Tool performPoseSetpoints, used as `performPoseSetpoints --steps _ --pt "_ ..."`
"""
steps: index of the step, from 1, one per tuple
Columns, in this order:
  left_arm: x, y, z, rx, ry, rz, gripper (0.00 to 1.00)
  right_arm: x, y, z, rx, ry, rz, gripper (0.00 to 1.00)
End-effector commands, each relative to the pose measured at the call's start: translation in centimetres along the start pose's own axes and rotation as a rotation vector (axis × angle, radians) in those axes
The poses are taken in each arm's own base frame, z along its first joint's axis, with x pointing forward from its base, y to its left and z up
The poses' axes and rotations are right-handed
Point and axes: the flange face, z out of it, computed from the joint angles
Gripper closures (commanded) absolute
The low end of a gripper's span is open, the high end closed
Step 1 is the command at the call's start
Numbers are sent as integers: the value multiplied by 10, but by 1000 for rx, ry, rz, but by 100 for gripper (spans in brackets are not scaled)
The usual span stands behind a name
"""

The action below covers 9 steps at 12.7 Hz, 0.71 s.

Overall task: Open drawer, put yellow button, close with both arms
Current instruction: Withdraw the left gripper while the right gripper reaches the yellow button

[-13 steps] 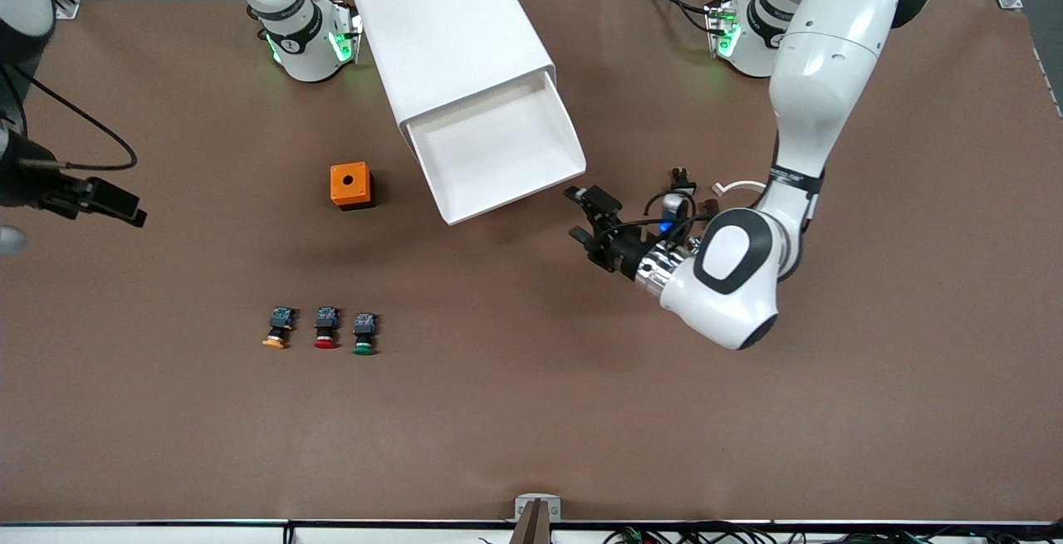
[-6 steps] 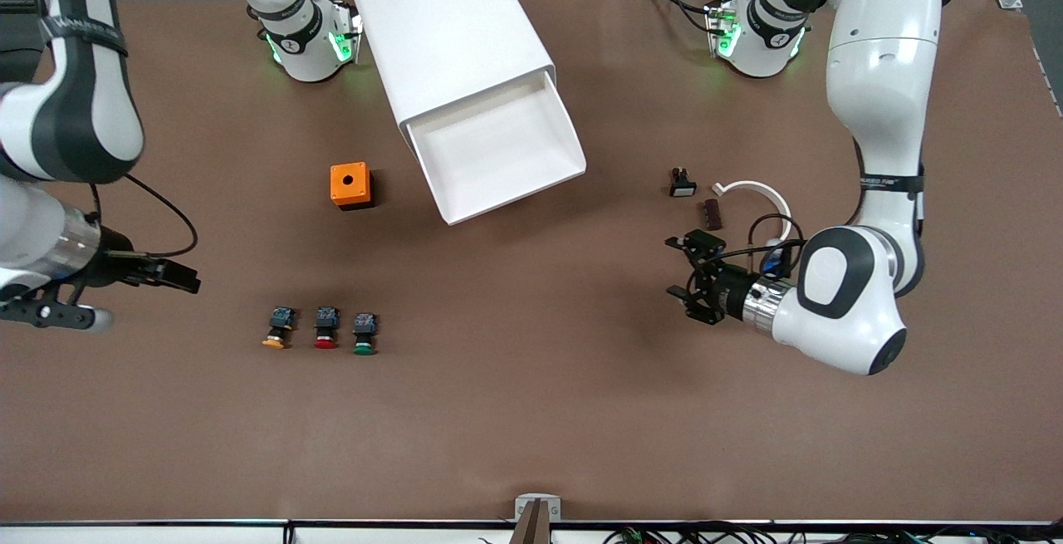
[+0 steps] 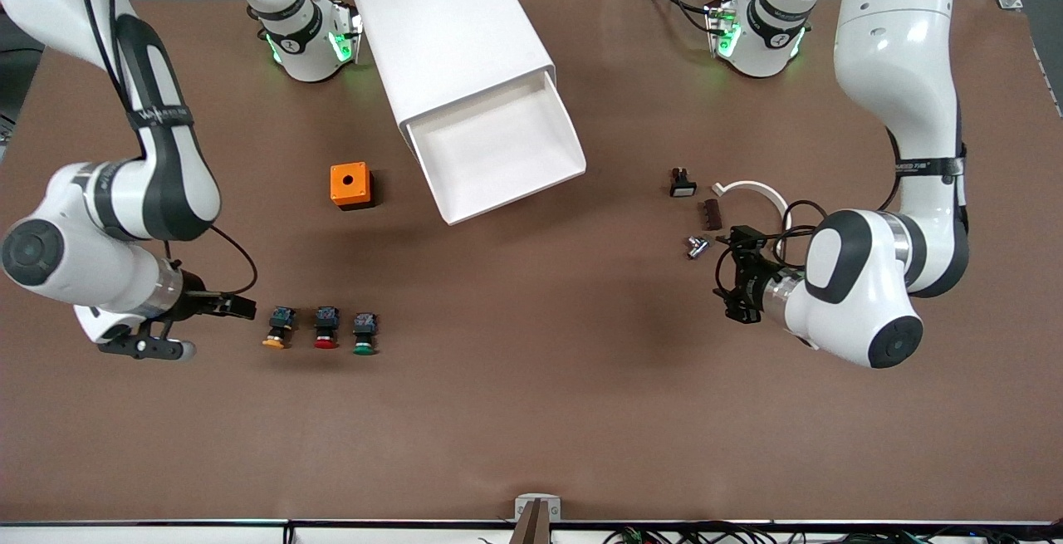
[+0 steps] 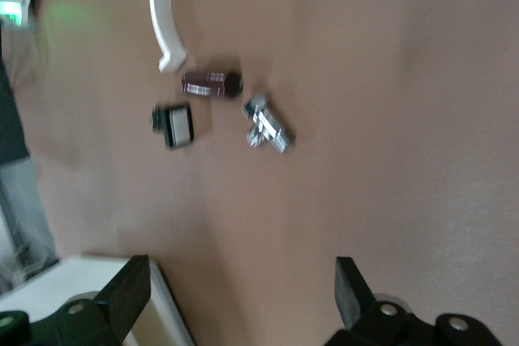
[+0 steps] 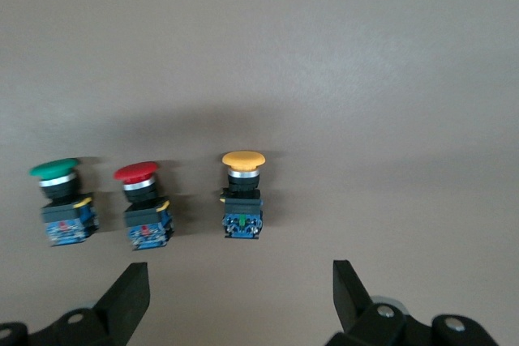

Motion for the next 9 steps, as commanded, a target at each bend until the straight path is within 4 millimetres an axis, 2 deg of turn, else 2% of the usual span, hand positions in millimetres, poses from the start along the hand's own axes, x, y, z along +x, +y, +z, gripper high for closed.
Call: performPoseSetpoints --steps 1,4,6,7,8,9 --pt "-16 -35 -37 -64 103 89 0 4 -4 45 5 -43 13 0" --pt "-32 -49 -48 -91 151 174 0 0 -6 87 6 -28 10 0" --pt "-31 -53 -54 -96 161 255 0 -11 -16 117 8 10 -5 1" --pt "-30 -58 -62 -107 187 297 0 -13 -19 122 8 10 -10 3" --pt "-29 -60 -65 -108 210 326 0 -14 -19 123 7 4 -9 8" --pt "-28 -66 -72 -112 219 339 0 -16 -20 126 4 -5 -14 18"
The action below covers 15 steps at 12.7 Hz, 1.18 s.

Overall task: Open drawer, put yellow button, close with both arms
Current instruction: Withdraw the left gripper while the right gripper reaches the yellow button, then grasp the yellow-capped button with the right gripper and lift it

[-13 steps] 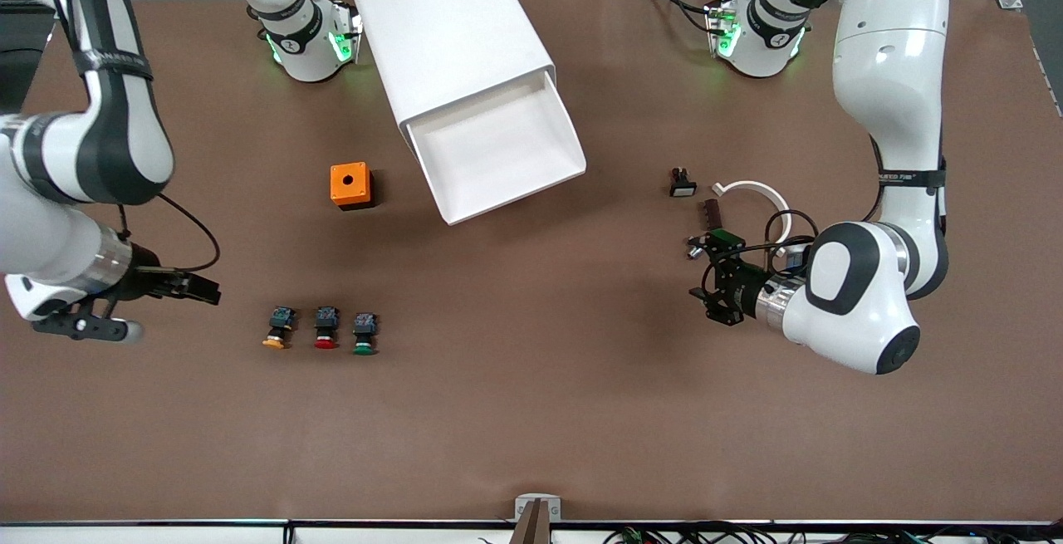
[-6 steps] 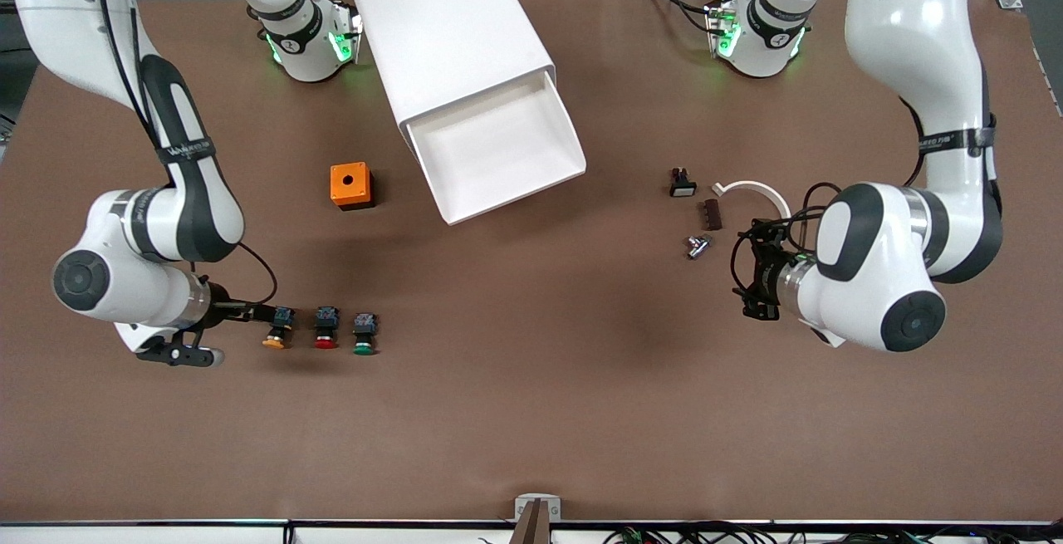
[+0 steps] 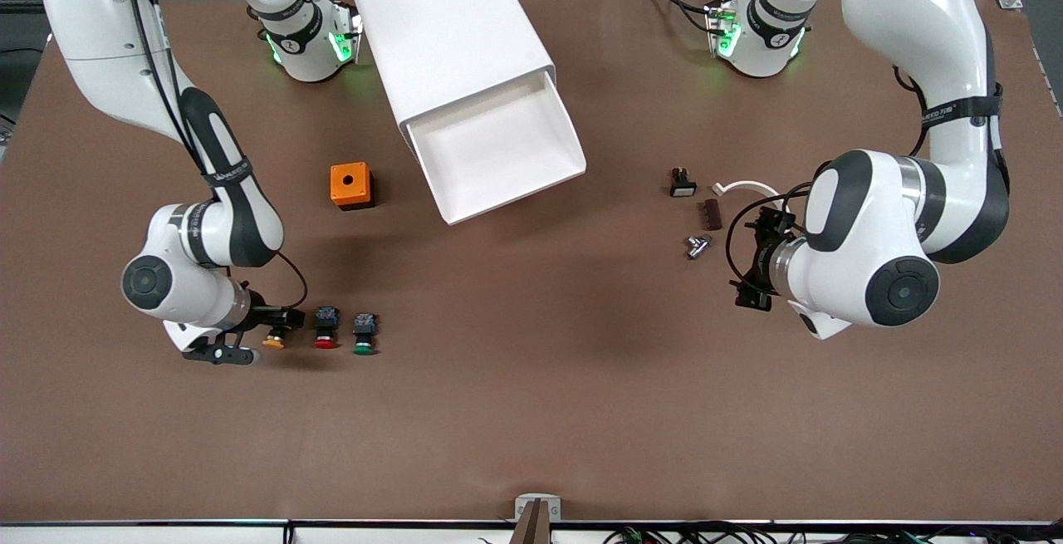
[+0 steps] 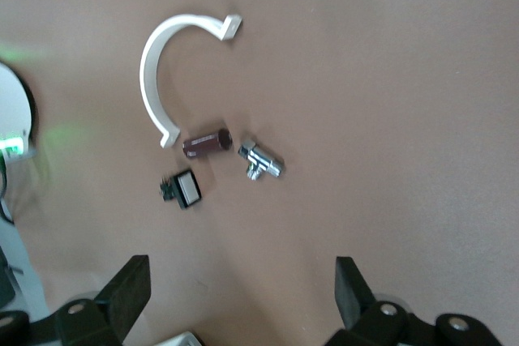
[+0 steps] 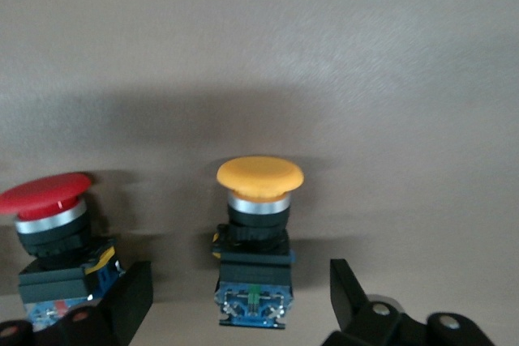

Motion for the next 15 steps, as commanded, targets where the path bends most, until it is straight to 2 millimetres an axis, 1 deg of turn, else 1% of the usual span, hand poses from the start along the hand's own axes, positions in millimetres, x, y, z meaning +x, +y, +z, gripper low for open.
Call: performPoseSetpoints --steps 1,2,3,5,7,8,9,10,11,12,13,14,15 --pt "2 -17 -17 -4 32 59 1 -4 -2 -3 8 -4 15 48" --pt "3 -20 -19 8 31 70 1 -3 -2 -6 8 -7 14 69" --pt "6 -25 -25 9 48 90 1 -2 1 -7 7 -14 19 79" --pt "10 -35 -40 -7 94 132 0 2 3 -12 9 -5 22 94" --pt "20 -38 -44 -9 107 150 0 7 1 -22 11 9 20 97" --pt "24 -39 -47 -6 129 172 0 8 -4 -32 10 -2 42 98" --pt "27 -39 -47 -3 138 201 0 8 -8 -48 8 -18 85 98" --pt "28 -39 -47 -2 139 234 0 6 -18 -67 5 -43 121 99" --pt "28 -40 -49 2 156 262 0 0 -26 -81 11 -74 192 99" --pt "28 -41 -51 8 191 279 0 -4 -39 -101 24 -67 250 99" --pt "26 -46 -57 5 213 297 0 -11 -52 -116 18 -74 304 99" --pt "23 -50 -64 -5 220 307 0 -17 -67 -130 12 -79 353 99" --pt "23 -53 -67 -11 218 313 0 -24 -83 -149 12 -71 410 99"
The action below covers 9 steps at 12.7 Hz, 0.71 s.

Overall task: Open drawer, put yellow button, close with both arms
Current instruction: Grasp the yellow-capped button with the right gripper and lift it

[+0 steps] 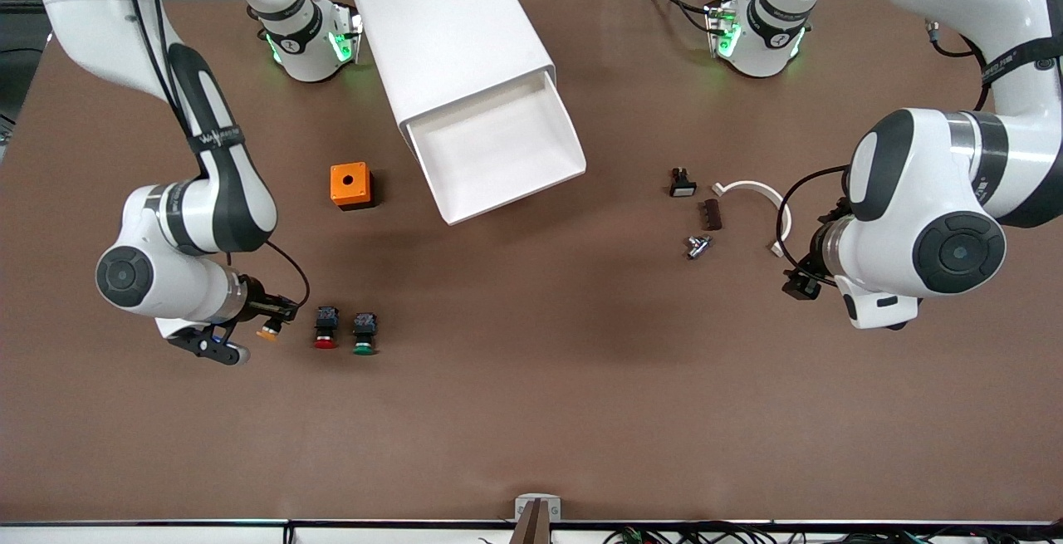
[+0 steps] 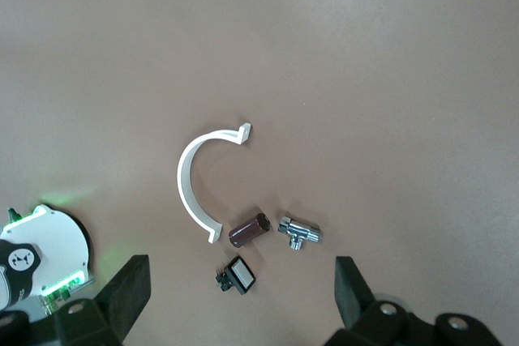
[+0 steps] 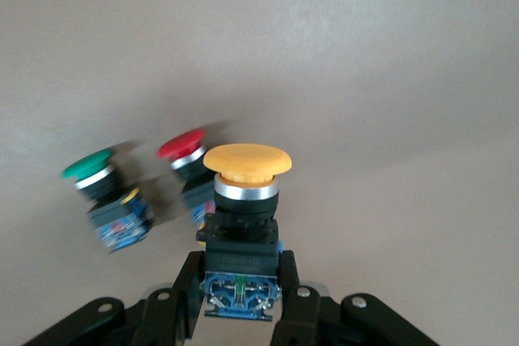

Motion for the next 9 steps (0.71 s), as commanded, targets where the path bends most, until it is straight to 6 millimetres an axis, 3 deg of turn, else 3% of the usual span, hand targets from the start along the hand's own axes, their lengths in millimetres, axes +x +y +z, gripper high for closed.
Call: performPoseSetpoints --steps 1,4,7,9 --pt "-5 -22 -27 -27 29 37 0 -38 -29 -43 5 -1 153 99" --pt "-1 -35 -41 -54 31 142 0 -85 -74 -81 17 14 293 99" --pt "-3 -34 -42 -58 27 284 0 -136 -117 -123 29 -18 418 98" --pt "-2 -34 -42 -62 30 311 0 -171 -142 -138 65 -43 485 98"
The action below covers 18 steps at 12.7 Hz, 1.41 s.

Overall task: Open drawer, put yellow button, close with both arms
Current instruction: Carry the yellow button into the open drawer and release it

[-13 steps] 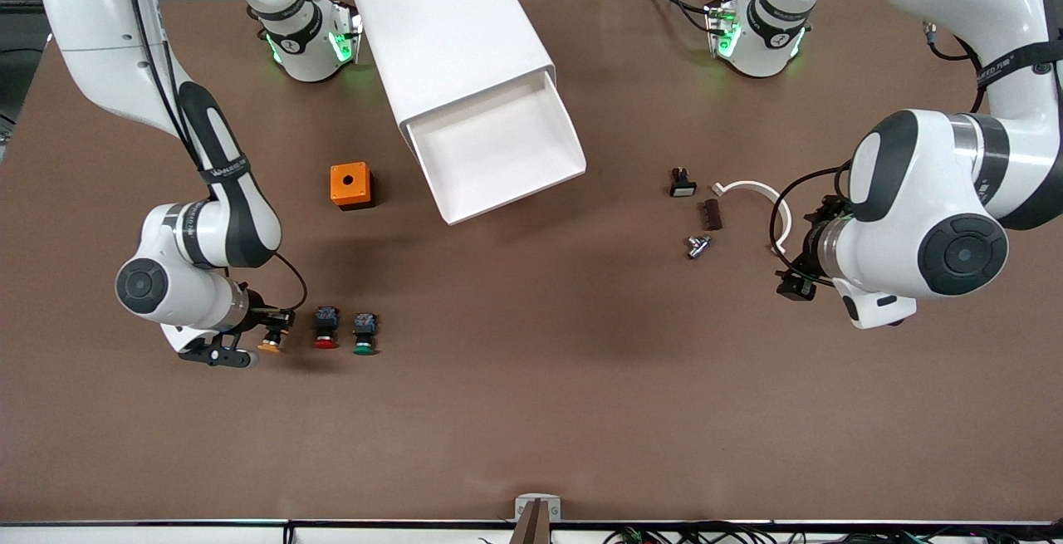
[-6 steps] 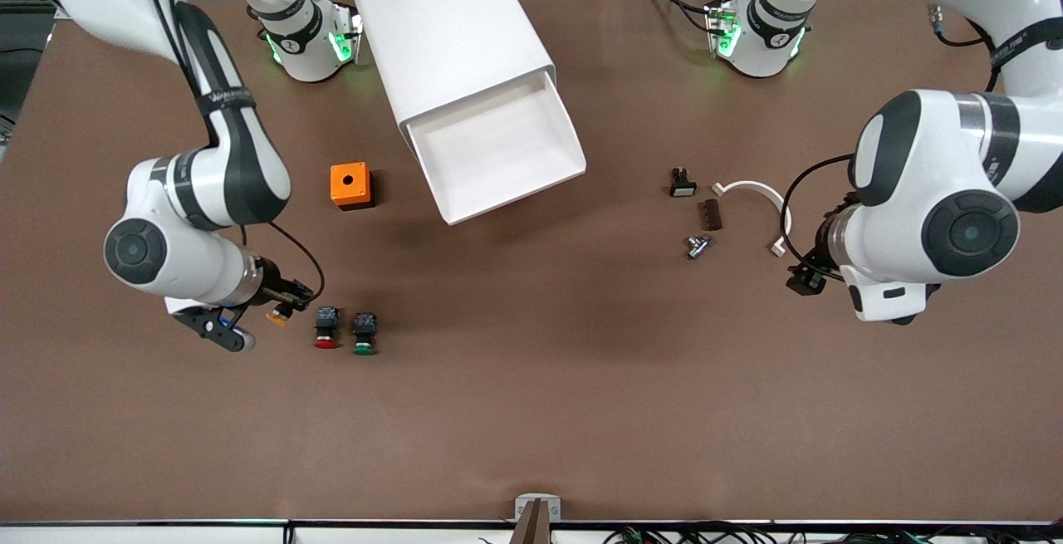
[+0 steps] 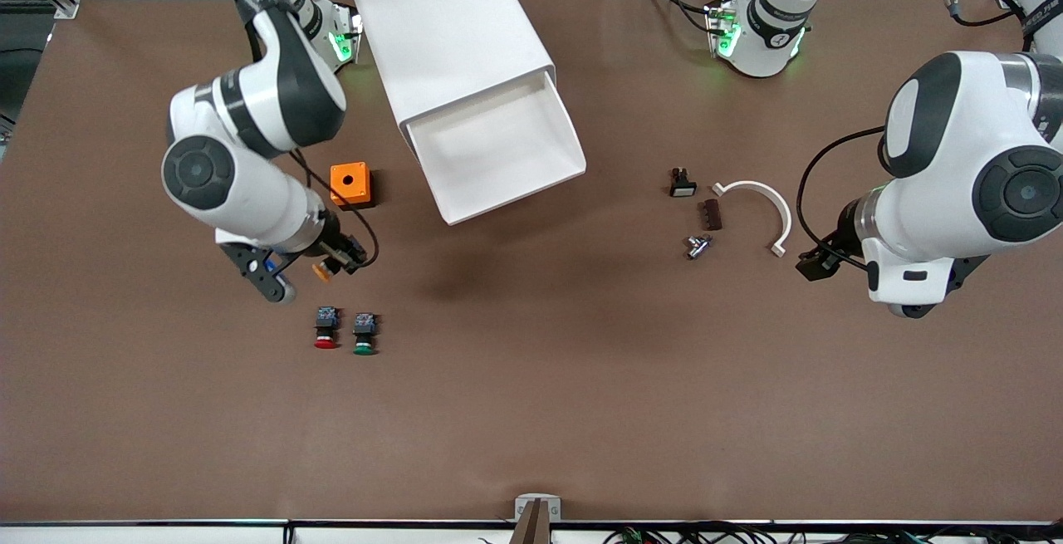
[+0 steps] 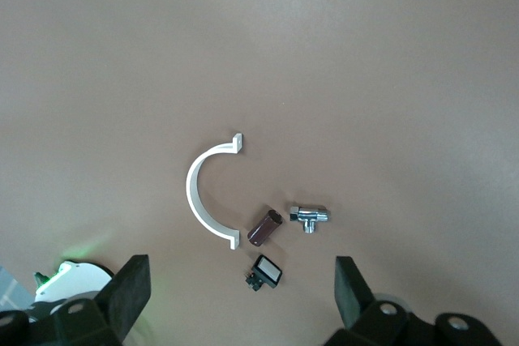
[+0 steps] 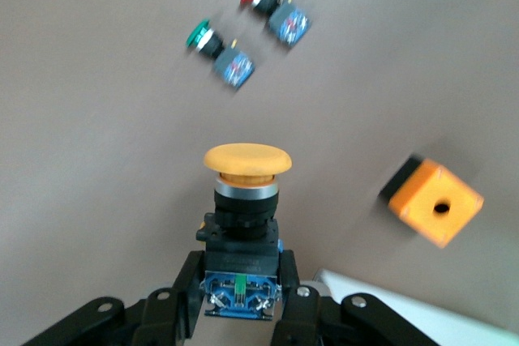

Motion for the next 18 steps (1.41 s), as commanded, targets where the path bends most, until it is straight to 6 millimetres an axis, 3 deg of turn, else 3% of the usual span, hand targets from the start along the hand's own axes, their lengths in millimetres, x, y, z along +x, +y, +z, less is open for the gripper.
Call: performPoseSetpoints --steps 1,6,11,16,18 --pt "-2 -3 -1 1 2 134 0 -50 -7 -17 20 -23 102 98" --pt "1 2 -1 -22 31 276 1 -144 -28 -11 41 -49 198 98" --pt "13 -2 4 -56 20 387 1 -226 -48 12 99 -44 257 98" --pt "17 7 20 -102 25 470 1 -238 -55 53 92 -35 294 94" --pt "14 13 25 -114 26 479 1 -237 -54 58 87 -34 297 83"
